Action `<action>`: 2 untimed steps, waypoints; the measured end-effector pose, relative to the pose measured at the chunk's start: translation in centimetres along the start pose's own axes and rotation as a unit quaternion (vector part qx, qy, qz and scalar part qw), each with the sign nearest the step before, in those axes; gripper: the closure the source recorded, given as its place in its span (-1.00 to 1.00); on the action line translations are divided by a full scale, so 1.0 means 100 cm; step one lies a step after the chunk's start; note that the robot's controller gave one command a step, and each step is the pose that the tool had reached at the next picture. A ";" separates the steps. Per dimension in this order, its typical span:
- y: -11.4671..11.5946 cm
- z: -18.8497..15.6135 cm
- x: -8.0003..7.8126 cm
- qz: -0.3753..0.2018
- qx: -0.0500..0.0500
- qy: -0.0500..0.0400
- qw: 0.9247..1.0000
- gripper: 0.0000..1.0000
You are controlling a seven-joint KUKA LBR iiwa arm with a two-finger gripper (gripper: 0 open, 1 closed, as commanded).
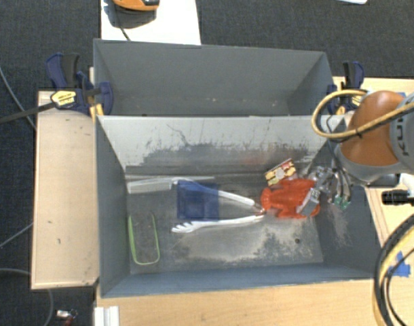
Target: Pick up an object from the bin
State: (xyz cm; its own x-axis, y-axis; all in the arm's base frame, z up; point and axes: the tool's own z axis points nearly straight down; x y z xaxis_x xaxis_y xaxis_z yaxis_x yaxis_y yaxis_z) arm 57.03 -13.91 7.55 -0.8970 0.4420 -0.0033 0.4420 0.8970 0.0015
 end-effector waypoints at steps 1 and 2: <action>0.000 0.000 0.000 -0.001 0.000 0.000 1.000 1.00; -0.005 0.003 -0.009 0.003 -0.002 -0.001 1.000 1.00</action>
Offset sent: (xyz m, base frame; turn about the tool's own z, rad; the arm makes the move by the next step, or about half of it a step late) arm 0.0043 -0.0099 -0.0049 0.0055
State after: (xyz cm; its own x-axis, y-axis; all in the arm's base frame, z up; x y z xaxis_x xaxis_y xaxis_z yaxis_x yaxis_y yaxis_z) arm 57.68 -14.74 7.25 -0.8946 0.4469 -0.0058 0.4468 0.8946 0.0057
